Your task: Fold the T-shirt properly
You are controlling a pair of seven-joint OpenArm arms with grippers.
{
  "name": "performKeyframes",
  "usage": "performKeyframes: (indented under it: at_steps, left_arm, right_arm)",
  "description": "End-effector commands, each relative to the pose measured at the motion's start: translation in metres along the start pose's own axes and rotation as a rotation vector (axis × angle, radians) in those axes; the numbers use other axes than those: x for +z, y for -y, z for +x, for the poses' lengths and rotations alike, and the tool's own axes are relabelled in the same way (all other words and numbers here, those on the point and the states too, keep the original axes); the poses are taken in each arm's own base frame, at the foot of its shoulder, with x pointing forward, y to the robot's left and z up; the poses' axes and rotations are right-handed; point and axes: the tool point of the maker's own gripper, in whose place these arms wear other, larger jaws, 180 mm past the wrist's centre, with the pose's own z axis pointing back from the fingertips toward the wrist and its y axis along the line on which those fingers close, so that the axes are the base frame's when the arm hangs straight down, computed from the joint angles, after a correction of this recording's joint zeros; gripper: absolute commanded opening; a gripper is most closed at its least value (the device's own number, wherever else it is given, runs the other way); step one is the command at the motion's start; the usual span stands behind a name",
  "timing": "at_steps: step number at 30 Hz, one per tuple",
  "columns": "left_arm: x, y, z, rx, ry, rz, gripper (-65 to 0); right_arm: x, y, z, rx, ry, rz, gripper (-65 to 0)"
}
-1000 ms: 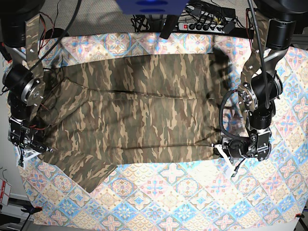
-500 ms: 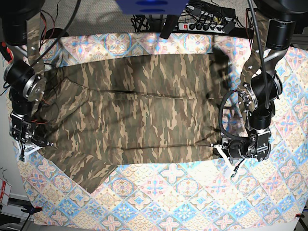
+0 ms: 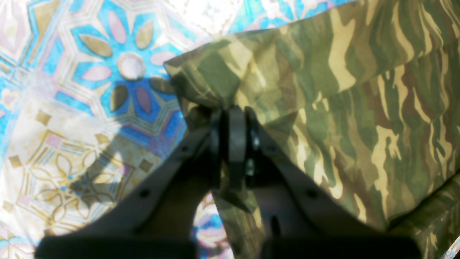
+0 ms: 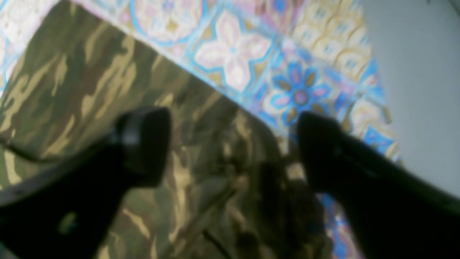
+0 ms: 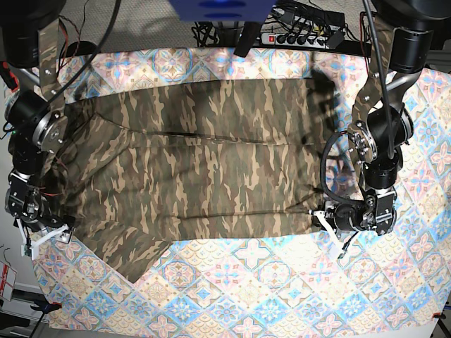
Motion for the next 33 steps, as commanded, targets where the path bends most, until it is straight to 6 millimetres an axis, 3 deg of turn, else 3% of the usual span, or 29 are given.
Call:
performKeyframes:
  at_steps: [1, 3, 7, 14, 18, 22, 26, 33]
  left_arm:
    - [0.009, -0.004, 0.027, -0.013, 0.06, 0.008, -62.7]
    - [0.009, -0.004, 0.026, -0.013, 0.058, 0.008, -62.7]
    - [0.007, -0.005, 0.018, -0.008, 0.046, 0.008, -62.7]
    - [0.006, -0.003, 0.016, -0.006, 0.043, 0.005, -62.7]
    - [0.003, -0.004, 0.004, 0.001, 0.03, 0.006, -62.7]
    - [0.002, -0.004, 0.001, 0.003, 0.025, 0.005, -62.7]
    - [0.001, -0.004, -0.005, 0.008, 0.016, 0.004, -62.7]
    - [0.001, -0.005, -0.008, 0.009, 0.011, 0.006, -62.7]
  right_arm:
    - [0.006, 0.007, 0.032, 0.001, 0.081, -0.004, -4.7]
    - [0.005, -0.002, 0.035, 0.011, 0.106, 0.04, -3.6]
    - [0.0, -0.013, 0.021, 0.009, 0.117, 0.087, -5.1]
    - [-0.009, -0.028, -0.02, 0.054, 0.097, 0.118, -5.1]
    - [-0.004, 0.008, -0.025, 0.058, 0.12, 0.019, -5.1]
    - [-0.004, 0.011, -0.03, 0.089, 0.102, 0.014, -5.1]
    - [-0.006, 0.007, -0.05, 0.162, 0.052, 0.025, -6.0]
    - [-0.013, -0.035, -0.098, 0.173, -0.02, 0.096, -12.3]
